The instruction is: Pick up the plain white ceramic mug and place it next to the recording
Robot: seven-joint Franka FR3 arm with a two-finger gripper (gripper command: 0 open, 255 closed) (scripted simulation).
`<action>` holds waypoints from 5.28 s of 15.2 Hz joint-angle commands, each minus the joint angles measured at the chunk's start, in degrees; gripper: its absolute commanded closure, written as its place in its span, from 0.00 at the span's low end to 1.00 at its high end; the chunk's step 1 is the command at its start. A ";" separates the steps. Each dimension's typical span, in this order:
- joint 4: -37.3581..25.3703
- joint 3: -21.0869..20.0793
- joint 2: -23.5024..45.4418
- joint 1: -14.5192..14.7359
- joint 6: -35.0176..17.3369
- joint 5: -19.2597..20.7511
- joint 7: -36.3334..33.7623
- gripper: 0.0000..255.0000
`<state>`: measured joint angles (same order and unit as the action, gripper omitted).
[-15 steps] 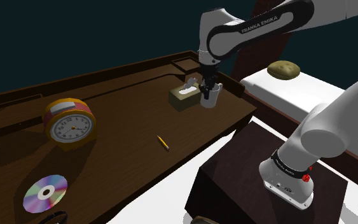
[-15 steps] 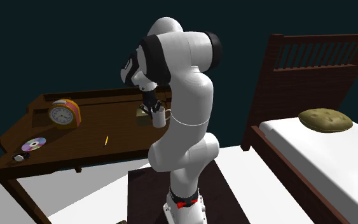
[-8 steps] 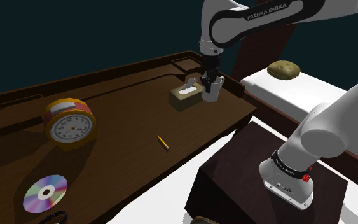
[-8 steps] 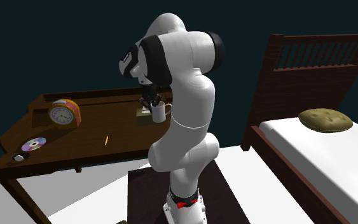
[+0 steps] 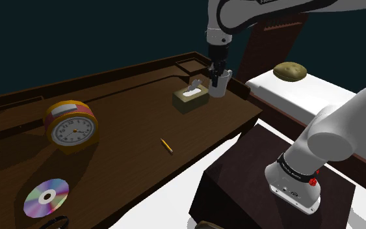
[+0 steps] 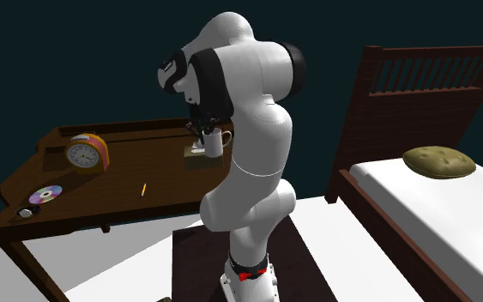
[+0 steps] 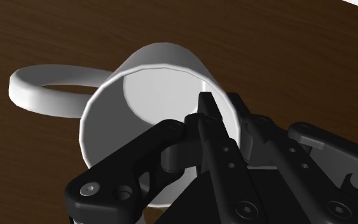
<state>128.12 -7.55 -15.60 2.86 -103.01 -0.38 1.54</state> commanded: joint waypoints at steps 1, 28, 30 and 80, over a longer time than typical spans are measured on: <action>-1.24 0.09 -0.48 -0.03 1.73 -0.01 0.13 1.00; -17.56 -14.95 15.00 10.17 2.46 -2.55 -24.90 1.00; -20.10 -16.28 17.96 11.52 2.14 -1.80 -27.84 1.00; -79.74 -18.00 65.35 38.73 15.54 13.29 -50.49 0.00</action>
<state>50.33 -25.64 49.17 41.15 -88.85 12.84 -49.05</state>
